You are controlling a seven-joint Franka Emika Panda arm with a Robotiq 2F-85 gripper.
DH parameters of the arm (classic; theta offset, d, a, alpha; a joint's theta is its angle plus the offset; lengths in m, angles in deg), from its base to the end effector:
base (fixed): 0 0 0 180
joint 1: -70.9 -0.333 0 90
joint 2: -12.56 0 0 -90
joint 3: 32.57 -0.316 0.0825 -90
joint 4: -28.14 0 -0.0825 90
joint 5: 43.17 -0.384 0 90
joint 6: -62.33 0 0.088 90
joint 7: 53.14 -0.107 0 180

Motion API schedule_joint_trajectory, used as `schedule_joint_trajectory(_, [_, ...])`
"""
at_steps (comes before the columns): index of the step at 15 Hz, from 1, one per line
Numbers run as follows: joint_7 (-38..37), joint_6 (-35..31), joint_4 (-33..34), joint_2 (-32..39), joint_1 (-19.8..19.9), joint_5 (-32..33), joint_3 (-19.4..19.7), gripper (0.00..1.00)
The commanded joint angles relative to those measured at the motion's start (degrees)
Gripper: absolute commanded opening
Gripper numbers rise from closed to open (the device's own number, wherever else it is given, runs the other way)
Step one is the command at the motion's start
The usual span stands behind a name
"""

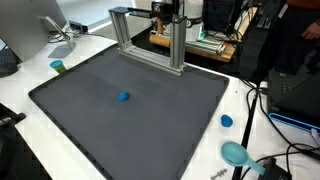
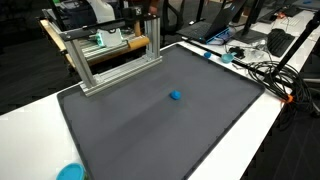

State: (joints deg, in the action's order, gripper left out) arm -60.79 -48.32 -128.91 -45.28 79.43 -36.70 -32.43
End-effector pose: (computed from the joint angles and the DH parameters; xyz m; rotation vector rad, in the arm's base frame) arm 0.2719 -0.0494 0.5040 2.9935 -0.3832 0.3009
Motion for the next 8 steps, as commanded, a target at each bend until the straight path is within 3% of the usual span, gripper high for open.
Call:
schedule_joint_trajectory(1, [-0.8,-3.09,0.34,1.05,-3.63,-3.85,-0.85,1.0])
schedule_joint_trajectory(8, [1.06,-14.47,0.96,9.14,-6.76,-5.21,-0.78,1.0])
